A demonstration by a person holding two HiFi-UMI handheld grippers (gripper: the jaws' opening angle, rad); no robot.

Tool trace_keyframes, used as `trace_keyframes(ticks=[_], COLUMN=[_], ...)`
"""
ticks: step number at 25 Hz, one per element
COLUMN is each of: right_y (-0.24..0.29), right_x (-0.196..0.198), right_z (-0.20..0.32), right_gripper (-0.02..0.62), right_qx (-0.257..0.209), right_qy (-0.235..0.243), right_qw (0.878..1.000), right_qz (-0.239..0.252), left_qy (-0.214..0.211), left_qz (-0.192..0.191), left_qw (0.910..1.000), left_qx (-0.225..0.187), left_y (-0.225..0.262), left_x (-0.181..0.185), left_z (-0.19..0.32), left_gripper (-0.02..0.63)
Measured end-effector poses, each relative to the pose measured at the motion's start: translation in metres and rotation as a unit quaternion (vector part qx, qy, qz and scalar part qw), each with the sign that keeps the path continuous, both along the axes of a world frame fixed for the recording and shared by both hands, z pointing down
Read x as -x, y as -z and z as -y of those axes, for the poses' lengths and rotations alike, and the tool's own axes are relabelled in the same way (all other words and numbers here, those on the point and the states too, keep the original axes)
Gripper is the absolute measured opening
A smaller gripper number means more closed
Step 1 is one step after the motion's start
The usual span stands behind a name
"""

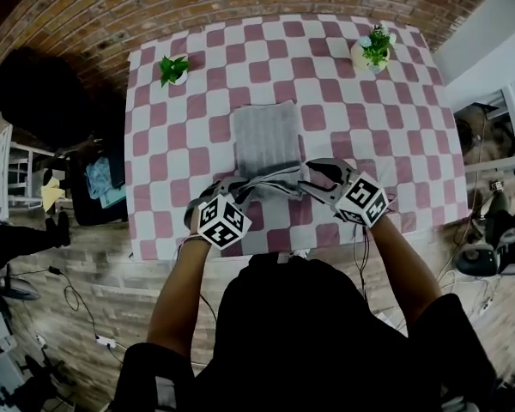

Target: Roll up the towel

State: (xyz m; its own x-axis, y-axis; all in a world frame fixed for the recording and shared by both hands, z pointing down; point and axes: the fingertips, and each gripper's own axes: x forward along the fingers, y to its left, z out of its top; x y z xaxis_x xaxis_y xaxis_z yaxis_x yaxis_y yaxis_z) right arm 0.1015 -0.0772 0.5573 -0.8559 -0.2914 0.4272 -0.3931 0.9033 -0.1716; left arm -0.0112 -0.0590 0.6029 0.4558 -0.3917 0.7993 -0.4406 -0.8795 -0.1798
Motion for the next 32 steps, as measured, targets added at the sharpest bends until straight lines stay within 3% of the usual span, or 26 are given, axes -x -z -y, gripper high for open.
trace_keyframes(ticks=[2, 4, 10, 14, 16, 21, 24, 26, 29, 32], right_y=[0.012, 0.017, -0.037, -0.068, -0.079, -0.096, -0.098, -0.098, -0.098, -0.096], right_x=[0.003, 0.012, 0.043, 0.047, 0.043, 0.043, 0.043, 0.043, 0.043, 0.044], right_z=[-0.017, -0.039, -0.074, -0.048, -0.034, -0.026, -0.025, -0.024, -0.024, -0.022], right_gripper=[0.173, 0.173, 0.173, 0.191, 0.201, 0.219, 0.238, 0.238, 0.238, 0.238], right_qx=[-0.092, -0.149, -0.227, -0.275, -0.28, -0.23, -0.211, -0.206, -0.198, -0.189], right_qy=[0.015, 0.045, 0.165, 0.183, 0.188, 0.224, 0.236, 0.24, 0.239, 0.237], right_qw=[0.995, 0.986, 0.94, 0.904, 0.892, 0.896, 0.898, 0.899, 0.903, 0.908], right_qz=[-0.026, -0.06, -0.193, -0.272, -0.301, -0.307, -0.304, -0.302, -0.297, -0.29], left_qy=[-0.001, -0.002, -0.01, -0.016, -0.01, -0.011, -0.075, -0.141, -0.196, -0.182], left_qz=[0.009, 0.018, 0.048, 0.047, 0.043, 0.023, 0.016, 0.046, 0.105, 0.125], left_qw=[1.0, 0.9998, 0.9987, 0.9985, 0.9988, 0.9983, 0.9923, 0.9833, 0.972, 0.975], left_qx=[0.003, 0.004, -0.009, -0.021, -0.022, -0.053, -0.097, -0.105, -0.077, -0.029], left_y=[-0.005, -0.009, -0.02, -0.021, -0.019, 0.007, 0.024, 0.016, -0.015, -0.035], left_x=[-0.001, -0.003, -0.007, -0.005, -0.001, 0.006, -0.004, -0.014, -0.017, -0.006], left_z=[0.011, 0.02, 0.039, 0.043, 0.045, 0.039, 0.014, -0.007, -0.02, -0.011], left_gripper=[0.048, 0.048, 0.055, 0.09, 0.121, 0.299, 0.327, 0.324, 0.313, 0.307])
